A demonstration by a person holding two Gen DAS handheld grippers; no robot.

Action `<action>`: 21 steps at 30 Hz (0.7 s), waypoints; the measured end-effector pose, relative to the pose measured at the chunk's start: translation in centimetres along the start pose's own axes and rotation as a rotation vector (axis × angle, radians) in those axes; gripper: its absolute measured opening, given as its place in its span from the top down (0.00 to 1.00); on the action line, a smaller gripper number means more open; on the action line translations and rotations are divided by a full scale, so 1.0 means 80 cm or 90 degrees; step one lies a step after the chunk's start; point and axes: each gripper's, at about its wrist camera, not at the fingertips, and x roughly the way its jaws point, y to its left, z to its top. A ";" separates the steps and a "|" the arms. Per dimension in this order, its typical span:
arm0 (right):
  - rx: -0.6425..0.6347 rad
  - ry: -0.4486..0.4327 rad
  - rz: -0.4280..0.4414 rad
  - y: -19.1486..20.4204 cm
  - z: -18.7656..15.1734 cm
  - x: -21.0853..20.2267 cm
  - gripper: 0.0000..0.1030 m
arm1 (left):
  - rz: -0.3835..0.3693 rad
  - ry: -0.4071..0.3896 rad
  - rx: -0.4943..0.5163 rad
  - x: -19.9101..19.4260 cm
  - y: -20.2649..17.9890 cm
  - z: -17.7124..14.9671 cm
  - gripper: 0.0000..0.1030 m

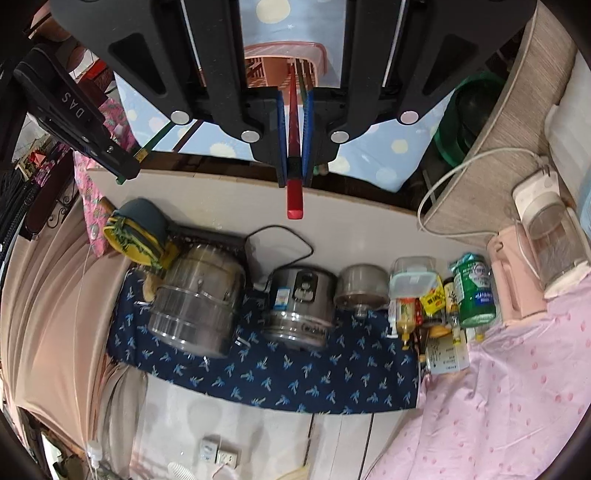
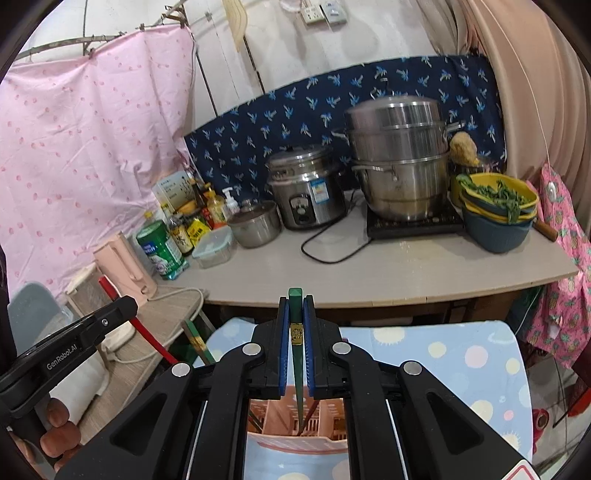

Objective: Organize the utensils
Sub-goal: 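Carry the red chopstick above the holder with the left tool while the right tool holds the green one there, then open both tools to drop the chopsticks into the holder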

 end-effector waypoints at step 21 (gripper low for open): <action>0.007 -0.024 -0.016 0.001 -0.057 -0.122 0.52 | 0.083 0.009 0.049 -0.103 0.014 -0.086 0.38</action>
